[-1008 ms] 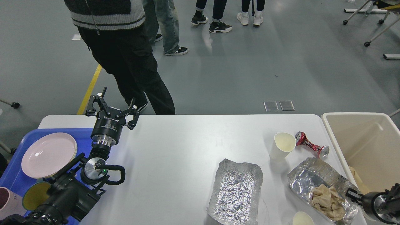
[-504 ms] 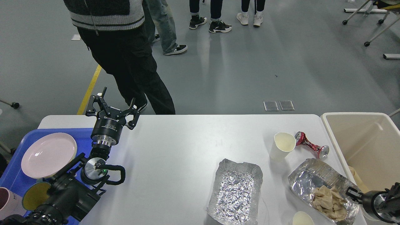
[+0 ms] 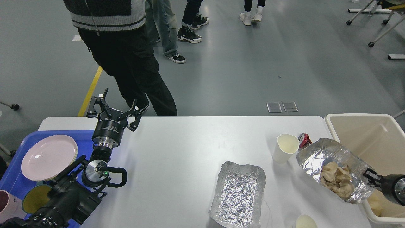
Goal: Tidy desktop
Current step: 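Lift the foil bag and drop it into the beige bin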
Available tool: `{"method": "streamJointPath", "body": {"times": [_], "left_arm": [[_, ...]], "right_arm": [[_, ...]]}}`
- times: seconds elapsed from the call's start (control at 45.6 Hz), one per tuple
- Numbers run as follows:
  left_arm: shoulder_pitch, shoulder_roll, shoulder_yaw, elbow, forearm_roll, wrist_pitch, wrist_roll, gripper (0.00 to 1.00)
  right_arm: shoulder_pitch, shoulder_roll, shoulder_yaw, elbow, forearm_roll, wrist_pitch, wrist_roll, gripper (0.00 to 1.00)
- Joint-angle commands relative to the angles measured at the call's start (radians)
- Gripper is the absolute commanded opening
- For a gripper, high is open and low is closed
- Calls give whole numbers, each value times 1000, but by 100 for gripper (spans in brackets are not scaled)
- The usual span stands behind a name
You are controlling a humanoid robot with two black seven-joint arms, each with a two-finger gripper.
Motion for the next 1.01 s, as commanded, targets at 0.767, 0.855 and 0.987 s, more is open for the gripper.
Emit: {"method": "streamJointPath", "body": {"times": [0.767,0.855,0.987], "left_arm": [[0,1,0,0,0,0,0,96],[0,0,1,0,0,0,0,96],[0,0,1,0,0,0,0,96]], "right_arm": [[1026,103,36,337,-135,939,-28,0],[1014,130,34,332,-136,921,-28,0],[973,119,11,304,-139,901,-26,0]]}}
